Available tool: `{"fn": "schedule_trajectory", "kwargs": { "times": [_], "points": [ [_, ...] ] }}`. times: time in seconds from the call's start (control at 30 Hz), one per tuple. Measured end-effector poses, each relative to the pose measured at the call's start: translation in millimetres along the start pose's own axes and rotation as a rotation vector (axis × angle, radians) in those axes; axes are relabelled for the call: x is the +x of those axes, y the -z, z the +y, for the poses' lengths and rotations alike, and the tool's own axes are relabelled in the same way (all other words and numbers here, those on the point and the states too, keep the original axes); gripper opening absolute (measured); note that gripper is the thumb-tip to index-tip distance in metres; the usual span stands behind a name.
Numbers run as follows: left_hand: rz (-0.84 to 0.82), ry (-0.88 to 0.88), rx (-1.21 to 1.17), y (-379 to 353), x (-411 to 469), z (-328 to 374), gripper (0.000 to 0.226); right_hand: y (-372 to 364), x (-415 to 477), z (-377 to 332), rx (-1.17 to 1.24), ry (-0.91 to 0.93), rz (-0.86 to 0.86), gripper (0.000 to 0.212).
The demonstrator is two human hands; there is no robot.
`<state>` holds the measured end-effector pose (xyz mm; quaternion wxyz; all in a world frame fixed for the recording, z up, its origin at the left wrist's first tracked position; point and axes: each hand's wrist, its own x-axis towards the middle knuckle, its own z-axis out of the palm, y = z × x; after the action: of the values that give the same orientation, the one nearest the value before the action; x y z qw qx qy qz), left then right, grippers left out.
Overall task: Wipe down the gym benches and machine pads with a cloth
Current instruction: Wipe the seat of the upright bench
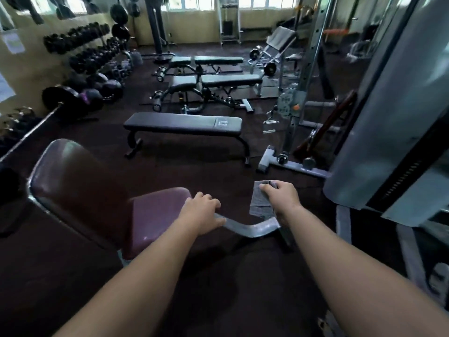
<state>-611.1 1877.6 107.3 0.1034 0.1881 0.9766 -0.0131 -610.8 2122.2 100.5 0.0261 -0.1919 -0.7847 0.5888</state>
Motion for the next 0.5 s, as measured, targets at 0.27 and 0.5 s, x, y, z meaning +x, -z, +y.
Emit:
{"fn": "schedule_trajectory", "kwargs": {
  "times": [0.27, 0.5],
  "points": [
    [-0.002, -0.096, 0.015, 30, 159, -17, 0.065, 0, 130, -36, -0.059, -0.029, 0.106, 0.038],
    [0.024, 0.133, -0.098, 35, 262, -49, 0.064, -41, 274, -76, -0.089, -0.018, -0.138, 0.039]
  ]
}}
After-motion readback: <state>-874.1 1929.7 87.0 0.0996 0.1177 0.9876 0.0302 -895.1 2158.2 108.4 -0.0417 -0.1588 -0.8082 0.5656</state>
